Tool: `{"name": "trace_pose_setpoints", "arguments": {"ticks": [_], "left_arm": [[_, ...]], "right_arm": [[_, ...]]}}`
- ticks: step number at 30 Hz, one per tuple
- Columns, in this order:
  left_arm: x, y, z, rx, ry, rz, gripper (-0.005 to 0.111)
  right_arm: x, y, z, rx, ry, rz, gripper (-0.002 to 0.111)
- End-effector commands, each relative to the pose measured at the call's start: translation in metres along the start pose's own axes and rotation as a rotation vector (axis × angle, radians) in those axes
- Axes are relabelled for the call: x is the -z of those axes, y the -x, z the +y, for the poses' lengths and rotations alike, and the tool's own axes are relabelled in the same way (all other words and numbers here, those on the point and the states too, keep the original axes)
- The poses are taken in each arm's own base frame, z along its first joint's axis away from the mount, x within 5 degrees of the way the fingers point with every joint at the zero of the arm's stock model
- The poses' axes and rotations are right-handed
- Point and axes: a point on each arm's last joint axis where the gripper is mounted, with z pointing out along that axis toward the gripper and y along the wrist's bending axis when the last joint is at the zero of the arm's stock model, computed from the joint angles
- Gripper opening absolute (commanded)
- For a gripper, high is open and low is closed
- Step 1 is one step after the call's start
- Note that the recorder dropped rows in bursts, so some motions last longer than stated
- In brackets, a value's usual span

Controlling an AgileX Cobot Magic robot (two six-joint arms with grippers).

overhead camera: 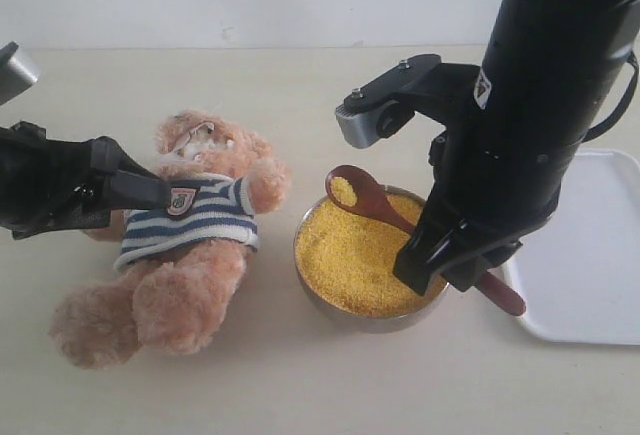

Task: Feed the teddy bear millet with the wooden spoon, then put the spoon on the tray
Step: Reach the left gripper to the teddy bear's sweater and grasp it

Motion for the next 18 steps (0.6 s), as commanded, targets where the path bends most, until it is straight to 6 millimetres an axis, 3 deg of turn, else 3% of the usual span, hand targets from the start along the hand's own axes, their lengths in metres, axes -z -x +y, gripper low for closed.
{"name": "trace_pose_setpoints", "arguments": {"ticks": [1,8,18], "left_arm": [[-0.001,0.004,-0.001,0.013,-0.005,-0.025,0.078],[-0.003,0.006,0.004,0.023,0.033,-0.049,0.083],[-0.035,0.006,0.023,0.1,0.053,0.063,0.083]], "right_arm": [[0.005,-0.001,0.0,0.005,0.0,-0.013,-0.001],[0.005,-0.001,0.0,0.005,0.0,-0.015,-0.001],[0.005,-0.001,0.0,0.005,0.0,-0.017,-0.001]]}}
